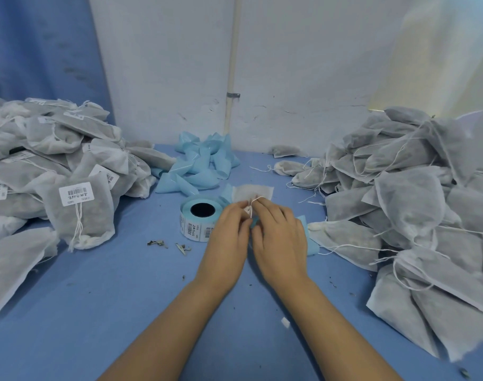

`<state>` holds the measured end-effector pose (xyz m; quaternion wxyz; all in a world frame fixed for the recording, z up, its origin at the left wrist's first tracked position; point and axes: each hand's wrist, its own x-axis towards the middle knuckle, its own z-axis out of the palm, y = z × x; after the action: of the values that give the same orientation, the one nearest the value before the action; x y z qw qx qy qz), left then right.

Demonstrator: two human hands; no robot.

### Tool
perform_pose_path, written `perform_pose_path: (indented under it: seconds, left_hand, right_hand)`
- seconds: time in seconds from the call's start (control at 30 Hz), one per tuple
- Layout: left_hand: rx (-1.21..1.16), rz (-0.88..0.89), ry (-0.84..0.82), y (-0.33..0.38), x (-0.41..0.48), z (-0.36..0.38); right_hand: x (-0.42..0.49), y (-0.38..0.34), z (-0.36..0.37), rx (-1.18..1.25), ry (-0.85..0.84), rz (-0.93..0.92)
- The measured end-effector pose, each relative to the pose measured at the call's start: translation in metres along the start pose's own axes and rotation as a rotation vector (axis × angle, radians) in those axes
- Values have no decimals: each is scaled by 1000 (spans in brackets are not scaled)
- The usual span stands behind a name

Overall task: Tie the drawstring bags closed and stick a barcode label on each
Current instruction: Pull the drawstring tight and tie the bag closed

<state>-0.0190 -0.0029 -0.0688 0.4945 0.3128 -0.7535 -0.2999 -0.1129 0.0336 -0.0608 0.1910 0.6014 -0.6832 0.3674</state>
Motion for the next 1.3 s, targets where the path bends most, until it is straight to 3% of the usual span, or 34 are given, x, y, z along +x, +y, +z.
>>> perform_pose_path:
  seconds: [0.33, 0.53, 0.83, 1.03, 1.3]
  left_hand:
    - [-103, -102, -80, 1, -4, 7]
    - [-202, -236, -24, 3, -2, 4]
    - [-257, -283, 109, -3, -1, 2]
    - [-179, -284, 157, -4, -1, 1]
    - [-238, -239, 111, 4, -4, 1]
  right_hand:
    - [0, 7, 4, 710, 117, 444]
    - [3, 12, 5, 1066, 107, 631]
    - [3, 11, 8, 1098, 1, 577]
    - [1, 8, 7, 843, -89, 404]
    - [-3, 5, 10, 630, -49, 304]
